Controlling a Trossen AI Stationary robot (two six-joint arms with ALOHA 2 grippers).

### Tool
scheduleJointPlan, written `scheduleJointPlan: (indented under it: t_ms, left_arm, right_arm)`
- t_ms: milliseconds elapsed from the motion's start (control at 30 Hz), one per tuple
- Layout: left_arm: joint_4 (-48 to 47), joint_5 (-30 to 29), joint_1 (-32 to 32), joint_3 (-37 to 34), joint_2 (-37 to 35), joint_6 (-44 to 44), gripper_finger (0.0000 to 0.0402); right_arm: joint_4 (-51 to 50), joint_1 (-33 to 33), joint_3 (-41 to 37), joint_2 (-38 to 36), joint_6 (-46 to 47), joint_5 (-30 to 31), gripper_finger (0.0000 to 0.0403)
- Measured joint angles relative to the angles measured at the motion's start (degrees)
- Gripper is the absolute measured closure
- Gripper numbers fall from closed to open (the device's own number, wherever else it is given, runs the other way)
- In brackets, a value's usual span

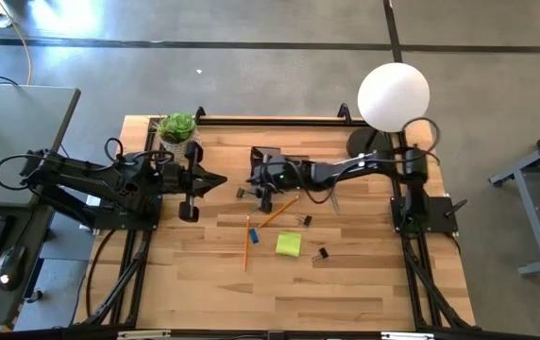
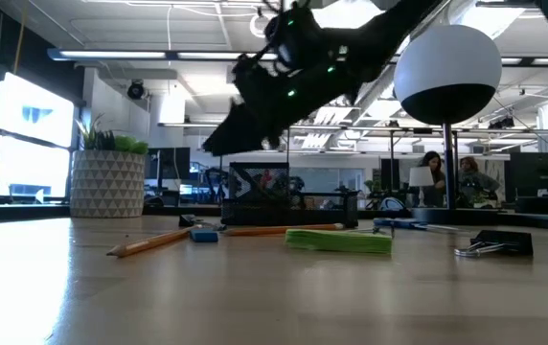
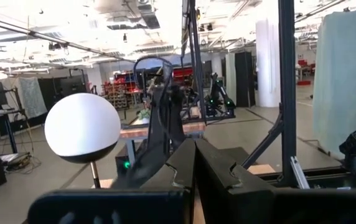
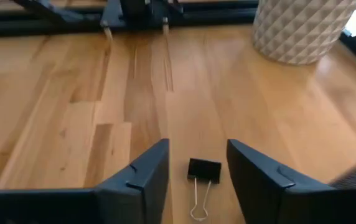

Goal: Pick and place office supplies into organizer
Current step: Put the black binder clip into the black desk organizer

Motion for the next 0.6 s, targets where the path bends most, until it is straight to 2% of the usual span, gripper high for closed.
scheduleJointPlan:
  t_ms: [133, 267, 433, 600]
  left_arm:
    - [0.02, -0.02, 0.0, 0.0, 0.02, 0.52, 0.0401]
    - [-0.06, -0.02, 0.0, 0.0, 0.02, 0.81, 0.0401]
    - [-0.39, -0.03, 0.0, 0.0, 0.02, 1.23, 0.0401]
    - [-0.41, -0.04, 0.0, 0.0, 0.02, 1.26, 0.0401]
  right_arm:
    - [-3.64, 0.02, 7.32, 6.42, 0.01, -0.01, 0.0192]
    - [-14.84, -0.35, 17.47, 12.87, -1.01, -0.03, 0.016]
    - [-31.57, -0.9, 29.49, 19.74, -3.08, -0.01, 0.0153]
    - [-37.19, -0.98, 36.24, 23.82, -3.66, -0.65, 0.0153]
